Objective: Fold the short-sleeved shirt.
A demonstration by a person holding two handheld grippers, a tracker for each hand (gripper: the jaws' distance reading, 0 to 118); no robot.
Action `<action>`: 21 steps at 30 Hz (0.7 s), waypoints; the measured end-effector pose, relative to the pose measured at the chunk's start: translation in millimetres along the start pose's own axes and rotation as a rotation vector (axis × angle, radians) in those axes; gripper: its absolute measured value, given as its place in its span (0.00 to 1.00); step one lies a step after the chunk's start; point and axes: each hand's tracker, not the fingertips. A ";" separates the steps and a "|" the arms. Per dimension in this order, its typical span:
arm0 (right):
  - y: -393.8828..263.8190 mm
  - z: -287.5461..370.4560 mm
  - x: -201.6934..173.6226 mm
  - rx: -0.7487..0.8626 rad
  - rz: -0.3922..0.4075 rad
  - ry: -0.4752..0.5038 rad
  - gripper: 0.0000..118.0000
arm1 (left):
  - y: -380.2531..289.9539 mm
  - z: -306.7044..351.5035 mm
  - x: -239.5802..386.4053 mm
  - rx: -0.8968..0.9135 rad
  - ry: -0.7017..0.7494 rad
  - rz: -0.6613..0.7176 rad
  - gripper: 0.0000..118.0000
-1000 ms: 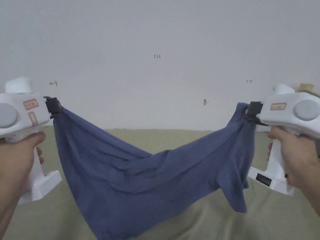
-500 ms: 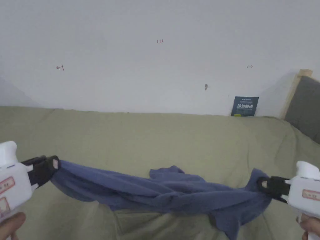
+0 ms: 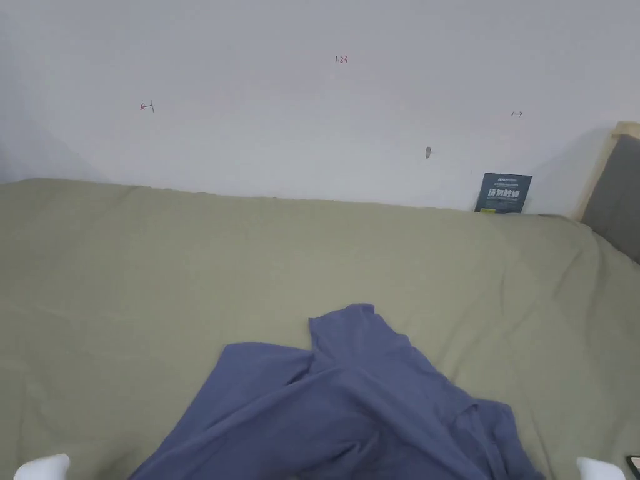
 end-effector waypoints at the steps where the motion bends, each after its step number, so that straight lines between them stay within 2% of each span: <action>1: -1.8 6.8 -0.4 -0.012 -0.014 0.038 0.98 | 1.0 6.3 2.2 0.050 0.030 -0.037 0.69; 2: -3.1 18.8 -0.8 0.006 -0.025 0.111 1.00 | 2.1 14.6 5.6 0.057 0.032 -0.079 0.80; 3: -3.3 37.6 -3.6 0.073 -0.044 0.130 1.00 | 1.0 30.7 5.3 0.075 0.037 -0.109 1.00; 4: -4.4 50.9 -6.9 0.106 -0.049 0.157 1.00 | -2.0 45.4 11.7 0.188 -0.047 -0.167 0.99; 6: -8.8 83.5 -21.7 0.168 -0.026 0.174 1.00 | -9.0 68.2 19.7 0.236 -0.095 -0.185 1.00; 10: -28.3 124.3 -53.2 0.282 0.043 0.157 0.98 | -26.6 90.2 30.0 0.224 0.073 -0.293 1.00; 11: -35.3 133.5 -61.6 0.308 0.054 0.170 0.87 | -32.0 92.3 31.8 0.207 0.110 -0.342 0.99; 12: -42.0 139.6 -67.9 0.334 0.053 0.192 0.63 | -35.1 91.6 32.6 0.157 0.145 -0.374 0.93; 13: -46.7 138.0 -71.4 0.327 0.045 0.195 0.30 | -37.5 90.7 30.2 0.105 0.151 -0.392 0.68; 14: -50.7 136.5 -78.9 0.319 0.043 0.183 0.00 | -40.8 88.5 26.6 0.069 0.151 -0.382 0.04; 15: -55.6 136.5 -82.5 0.325 0.047 0.171 0.00 | -44.4 83.2 22.1 0.024 0.175 -0.343 0.00; 16: -58.4 136.0 -83.6 0.331 0.063 0.197 0.00 | -44.8 82.4 16.8 0.034 0.178 -0.307 0.00; 17: -58.4 133.5 -88.3 0.317 0.091 0.229 0.00 | -41.8 79.2 8.6 0.026 0.106 -0.282 0.00; 20: -58.2 128.0 -96.7 0.281 0.108 0.217 0.00 | -37.3 65.6 -9.2 0.021 0.108 -0.224 0.00; 21: -58.4 125.6 -96.4 0.272 0.104 0.225 0.00 | -32.7 59.2 -15.4 0.016 0.094 -0.214 0.05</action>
